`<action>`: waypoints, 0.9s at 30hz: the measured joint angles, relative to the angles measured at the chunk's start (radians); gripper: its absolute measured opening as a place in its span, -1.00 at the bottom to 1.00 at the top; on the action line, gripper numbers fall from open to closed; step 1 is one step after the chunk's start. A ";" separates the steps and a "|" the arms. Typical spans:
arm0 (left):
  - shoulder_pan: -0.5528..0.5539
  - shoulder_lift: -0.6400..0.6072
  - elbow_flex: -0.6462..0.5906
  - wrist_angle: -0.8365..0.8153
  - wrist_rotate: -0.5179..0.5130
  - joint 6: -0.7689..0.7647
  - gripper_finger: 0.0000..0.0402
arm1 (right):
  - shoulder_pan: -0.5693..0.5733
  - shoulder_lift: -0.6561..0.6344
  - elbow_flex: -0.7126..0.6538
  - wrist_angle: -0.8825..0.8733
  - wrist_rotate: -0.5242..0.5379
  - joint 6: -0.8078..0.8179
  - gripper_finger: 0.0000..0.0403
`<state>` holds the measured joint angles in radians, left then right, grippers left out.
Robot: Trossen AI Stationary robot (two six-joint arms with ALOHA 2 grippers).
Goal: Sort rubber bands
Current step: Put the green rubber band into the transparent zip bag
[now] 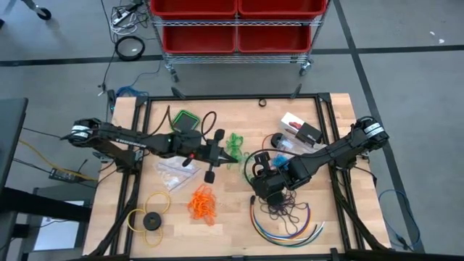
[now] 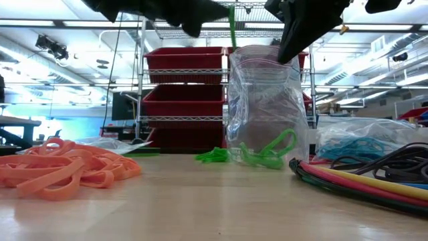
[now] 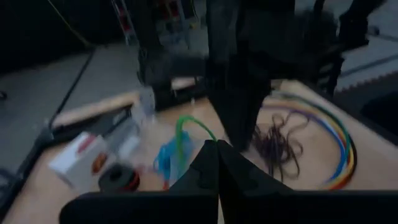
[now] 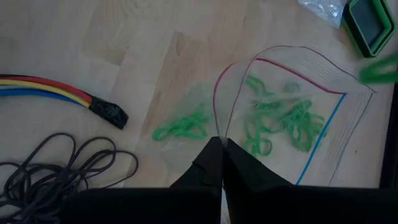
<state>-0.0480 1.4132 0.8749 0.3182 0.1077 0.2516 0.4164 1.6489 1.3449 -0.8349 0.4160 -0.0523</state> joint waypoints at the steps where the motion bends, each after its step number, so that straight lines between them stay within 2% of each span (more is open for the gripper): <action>1: -0.002 0.000 0.000 0.020 0.001 0.000 -1.00 | 0.000 0.000 0.000 0.000 0.000 -0.002 -1.00; 7: -0.007 0.013 0.000 0.055 0.002 -0.013 -1.00 | 0.000 0.000 0.000 0.003 0.000 -0.003 -1.00; 12: -0.008 0.076 0.001 0.100 0.045 -0.057 -1.00 | 0.000 0.000 0.000 0.004 0.000 -0.003 -1.00; 18: -0.007 0.144 0.001 0.105 0.039 -0.120 -0.97 | 0.000 0.000 0.000 0.005 0.000 -0.003 -1.00; 21: -0.007 0.147 0.001 0.093 0.018 -0.129 -0.81 | 0.000 0.000 0.000 0.003 0.000 -0.003 -1.00; 27: 0.000 0.145 0.014 -0.009 0.018 -0.222 -0.27 | 0.000 0.000 0.000 0.003 0.000 -0.003 -1.00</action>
<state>-0.0480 1.5578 0.8887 0.3094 0.1254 0.0296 0.4160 1.6493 1.3446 -0.8315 0.4164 -0.0551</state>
